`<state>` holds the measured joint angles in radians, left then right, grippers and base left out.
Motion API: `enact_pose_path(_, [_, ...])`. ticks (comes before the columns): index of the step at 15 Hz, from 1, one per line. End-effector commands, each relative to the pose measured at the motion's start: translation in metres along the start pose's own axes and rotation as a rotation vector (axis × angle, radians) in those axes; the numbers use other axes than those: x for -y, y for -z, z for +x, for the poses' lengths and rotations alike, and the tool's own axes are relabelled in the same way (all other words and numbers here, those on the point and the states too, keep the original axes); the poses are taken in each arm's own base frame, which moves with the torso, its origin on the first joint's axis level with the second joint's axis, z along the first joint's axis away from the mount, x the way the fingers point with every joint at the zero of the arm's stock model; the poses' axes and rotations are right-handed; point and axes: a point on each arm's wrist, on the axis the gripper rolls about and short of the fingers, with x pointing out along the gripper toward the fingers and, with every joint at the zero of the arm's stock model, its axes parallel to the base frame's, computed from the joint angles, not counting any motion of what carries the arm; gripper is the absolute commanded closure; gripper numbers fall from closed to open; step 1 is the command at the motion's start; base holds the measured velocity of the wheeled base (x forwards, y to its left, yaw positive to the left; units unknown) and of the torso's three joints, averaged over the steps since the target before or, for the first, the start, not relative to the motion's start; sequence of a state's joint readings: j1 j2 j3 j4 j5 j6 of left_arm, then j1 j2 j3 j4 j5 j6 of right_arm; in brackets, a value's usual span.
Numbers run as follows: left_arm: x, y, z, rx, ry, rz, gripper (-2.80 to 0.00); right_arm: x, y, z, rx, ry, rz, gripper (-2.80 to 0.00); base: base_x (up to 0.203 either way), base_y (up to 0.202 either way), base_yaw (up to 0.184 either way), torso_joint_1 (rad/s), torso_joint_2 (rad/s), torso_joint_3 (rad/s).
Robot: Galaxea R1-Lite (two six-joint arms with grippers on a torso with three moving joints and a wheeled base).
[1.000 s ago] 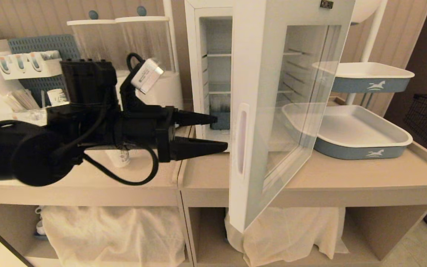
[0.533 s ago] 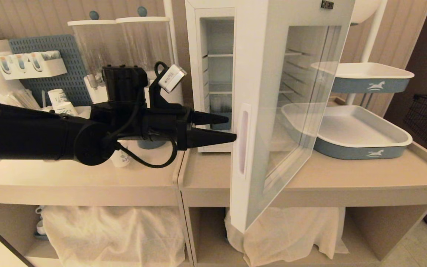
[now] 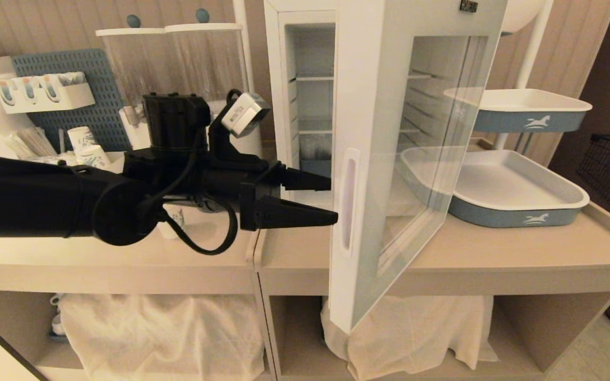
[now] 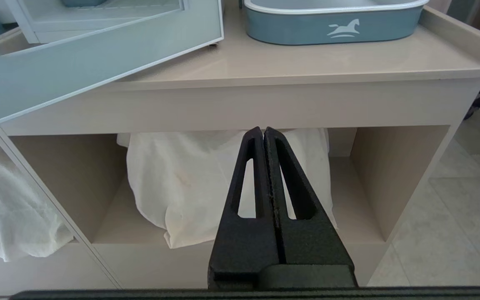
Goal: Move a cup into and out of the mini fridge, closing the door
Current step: Open the freezer door
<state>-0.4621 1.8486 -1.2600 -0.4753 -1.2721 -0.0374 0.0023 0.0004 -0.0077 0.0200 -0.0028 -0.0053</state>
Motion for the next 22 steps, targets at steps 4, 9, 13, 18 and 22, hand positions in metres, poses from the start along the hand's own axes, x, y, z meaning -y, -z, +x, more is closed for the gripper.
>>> enact_pose_path(4, [0.022, -0.009, 0.002, 0.003, 0.042, 0.021, -2.8, 0.0, 0.0, 0.0, 0.0, 0.0, -0.001, 0.0, 0.0, 0.0, 0.0, 0.0, 0.0, 0.0])
enact_pose_path(9, [0.038, -0.01, 0.025, -0.005, 0.108, 0.008, -2.8, 0.0, 0.0, 0.0, 0.0, 0.0, -0.001, 0.0, 0.0, 0.0, 0.0, 0.0, 0.0, 0.0])
enact_pose_path(13, [0.042, 0.0, 0.056, -0.026, 0.122, -0.036, -2.8, 0.0, 0.0, 0.0, 0.002, 0.0, -0.001, 0.0, 0.0, 0.0, 0.0, 0.0, 0.0, 0.0])
enact_pose_path(18, [0.048, 0.013, 0.099, -0.056, 0.158, -0.062, -2.8, 0.0, 0.0, 0.0, 0.002, 0.0, -0.001, 0.0, 0.0, 0.0, 0.0, 0.0, 0.0, 0.0])
enact_pose_path(22, [0.056, 0.026, 0.141, -0.082, 0.181, -0.073, -2.8, 0.0, 0.0, 0.0, 0.002, 0.0, -0.001, 0.0, 0.0, 0.0, 0.0, 0.0, 0.0, 0.0])
